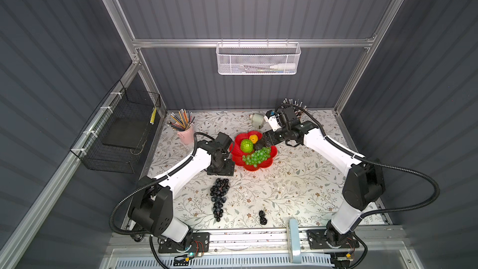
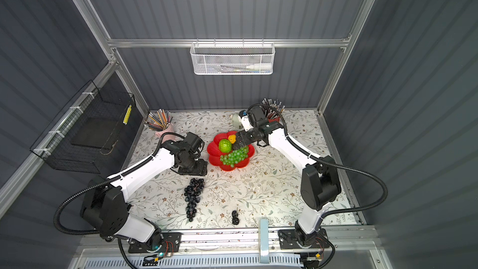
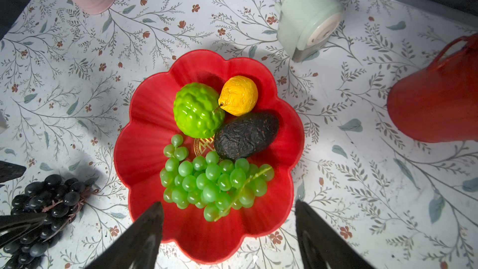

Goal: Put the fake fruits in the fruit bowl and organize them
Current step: 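Lower the left gripper onto the black grapes while the right gripper withdraws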

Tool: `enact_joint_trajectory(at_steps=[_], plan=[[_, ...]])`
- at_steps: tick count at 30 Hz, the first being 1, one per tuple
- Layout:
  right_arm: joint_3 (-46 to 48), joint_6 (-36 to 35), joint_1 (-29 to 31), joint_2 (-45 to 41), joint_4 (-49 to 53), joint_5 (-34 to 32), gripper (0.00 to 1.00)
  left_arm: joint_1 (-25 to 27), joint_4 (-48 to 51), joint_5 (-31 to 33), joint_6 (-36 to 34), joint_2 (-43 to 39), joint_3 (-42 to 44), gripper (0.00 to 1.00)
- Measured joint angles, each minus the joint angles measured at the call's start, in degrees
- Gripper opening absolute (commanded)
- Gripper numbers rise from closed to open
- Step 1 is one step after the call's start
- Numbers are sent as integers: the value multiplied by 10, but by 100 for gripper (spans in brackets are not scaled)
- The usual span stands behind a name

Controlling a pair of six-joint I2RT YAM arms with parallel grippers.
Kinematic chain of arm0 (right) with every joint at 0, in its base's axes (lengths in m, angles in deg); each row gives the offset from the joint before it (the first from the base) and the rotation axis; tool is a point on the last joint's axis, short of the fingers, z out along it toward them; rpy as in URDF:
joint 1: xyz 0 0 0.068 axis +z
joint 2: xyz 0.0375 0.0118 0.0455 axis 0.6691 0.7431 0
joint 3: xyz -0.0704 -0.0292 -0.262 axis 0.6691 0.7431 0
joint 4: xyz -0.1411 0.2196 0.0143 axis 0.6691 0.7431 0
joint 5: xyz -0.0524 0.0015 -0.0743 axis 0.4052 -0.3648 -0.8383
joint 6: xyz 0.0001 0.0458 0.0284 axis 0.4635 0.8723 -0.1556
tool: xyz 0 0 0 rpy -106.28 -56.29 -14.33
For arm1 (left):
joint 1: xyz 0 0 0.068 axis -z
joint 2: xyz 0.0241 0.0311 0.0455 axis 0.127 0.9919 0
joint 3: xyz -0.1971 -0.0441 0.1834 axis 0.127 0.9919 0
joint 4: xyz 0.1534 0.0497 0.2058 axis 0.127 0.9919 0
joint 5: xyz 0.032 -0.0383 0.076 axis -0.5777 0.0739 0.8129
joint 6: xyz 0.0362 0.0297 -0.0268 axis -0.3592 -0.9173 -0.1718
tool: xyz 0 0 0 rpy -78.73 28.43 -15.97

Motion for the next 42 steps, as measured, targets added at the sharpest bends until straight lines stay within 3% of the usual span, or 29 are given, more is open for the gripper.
enact_joint_trajectory(at_steps=[3, 12, 18, 24, 42], plan=[[46, 12, 2, -32, -17, -7, 80, 4, -2, -2, -3, 8, 14, 66], [140, 56, 6, -98, -59, -10, 75, 45, -21, -10, -8, 15, 23, 65], [153, 69, 8, -99, -66, -8, 73, 86, -21, -5, -1, 15, 23, 56], [153, 75, 12, -95, -68, -6, 72, 94, -18, 2, 23, 16, 32, 48], [180, 86, 16, -85, -103, 2, 72, 121, 4, 21, 59, 70, 39, 38]])
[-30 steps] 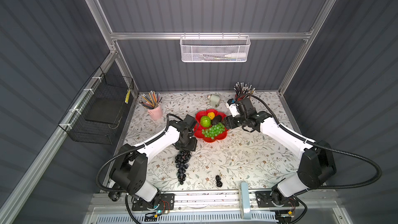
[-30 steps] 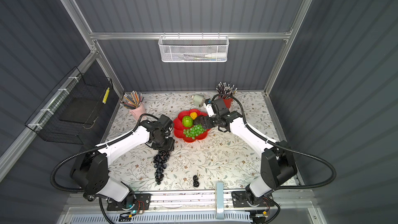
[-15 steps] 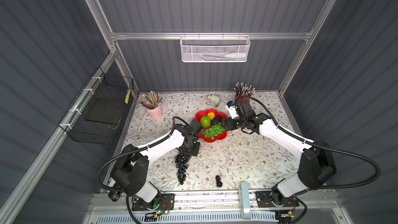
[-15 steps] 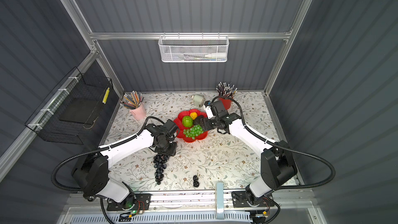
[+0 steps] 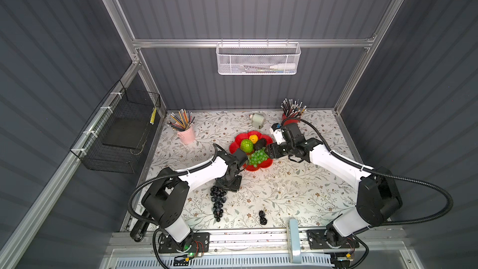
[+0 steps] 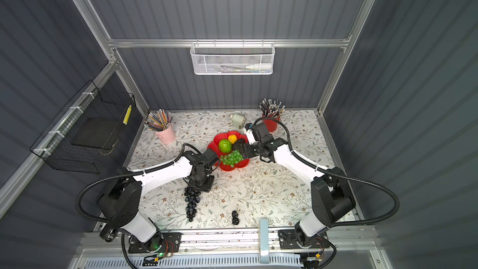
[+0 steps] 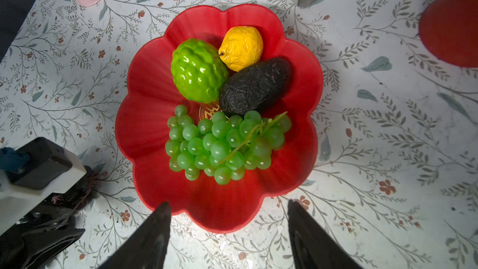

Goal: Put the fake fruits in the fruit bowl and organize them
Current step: 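Close the left gripper on the black grapes stem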

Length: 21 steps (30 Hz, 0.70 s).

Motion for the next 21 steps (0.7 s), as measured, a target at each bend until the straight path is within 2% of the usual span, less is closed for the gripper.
enact_joint_trajectory(at_steps=[11, 21], plan=[[18, 0, 0, 0, -25, 4, 72, 9, 12, 49, 24, 1, -6, 35], [32, 0, 0, 0, -33, 4, 73, 9, 10, 79, 28, 21, -24, 9]])
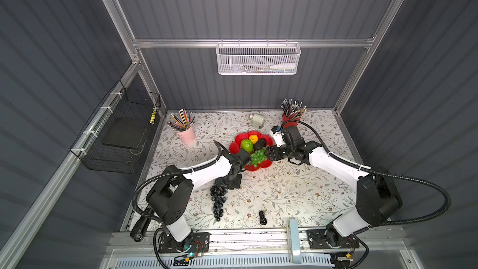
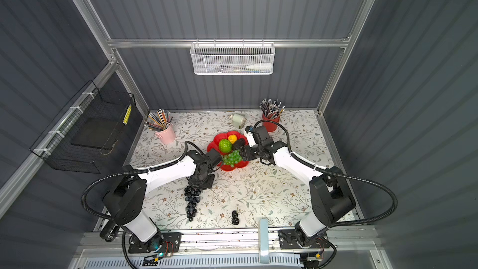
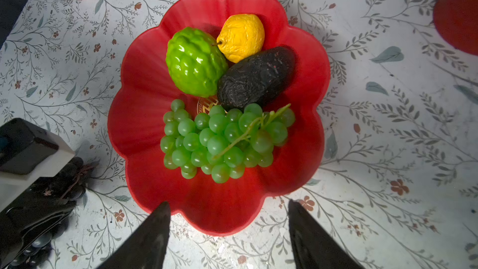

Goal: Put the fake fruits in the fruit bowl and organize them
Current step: 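Close the left gripper on the black grapes stem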

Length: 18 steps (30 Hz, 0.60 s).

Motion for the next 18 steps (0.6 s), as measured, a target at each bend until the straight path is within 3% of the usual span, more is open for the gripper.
enact_joint_trajectory(at_steps=[2, 10, 18], plan=[[0, 0, 0, 0, 0, 0, 73, 0, 0, 5, 1, 0, 0, 0], [0, 0, 0, 0, -1, 0, 72, 0, 6, 7, -9, -23, -4, 0], [0, 0, 0, 0, -6, 0, 73, 0, 57, 1, -32, -101, -86, 0]])
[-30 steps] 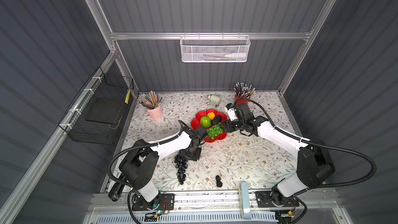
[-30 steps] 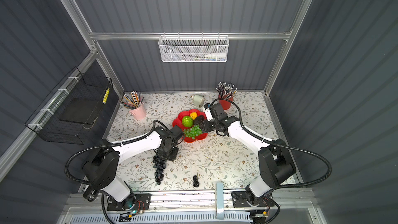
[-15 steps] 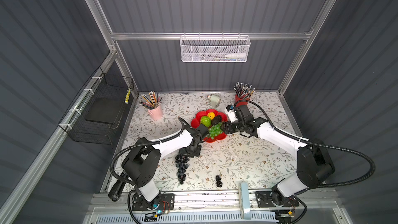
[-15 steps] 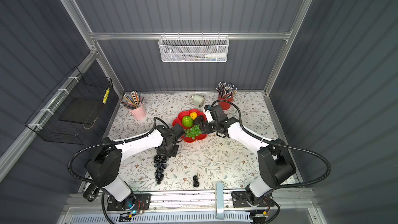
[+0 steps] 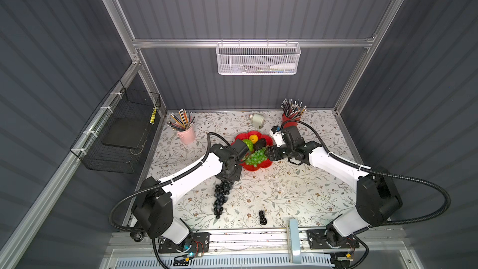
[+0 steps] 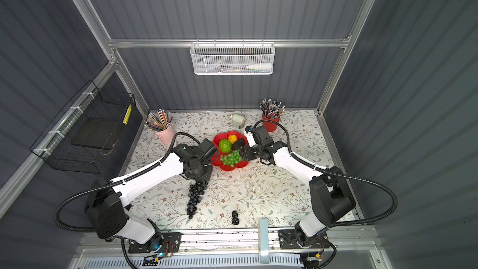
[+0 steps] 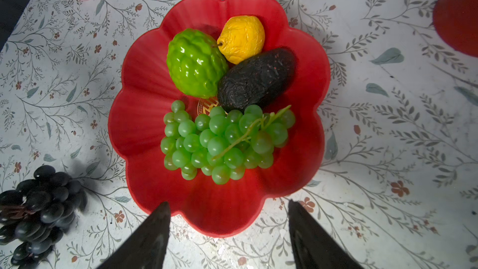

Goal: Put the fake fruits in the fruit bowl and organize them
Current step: 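Close the left gripper on the black grapes stem, then lift the black grapes with the left gripper and carry them over the bowl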

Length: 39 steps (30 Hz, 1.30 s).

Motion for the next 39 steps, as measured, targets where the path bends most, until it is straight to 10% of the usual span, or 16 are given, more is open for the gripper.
enact_joint_trajectory(at_steps=[20, 39], plan=[[94, 61, -66, -57, -141, 15, 71, 0, 47, -74, -56, 84, -312, 0], [113, 78, -69, -82, -172, 28, 71, 0, 7, -127, -85, 167, -398, 0]])
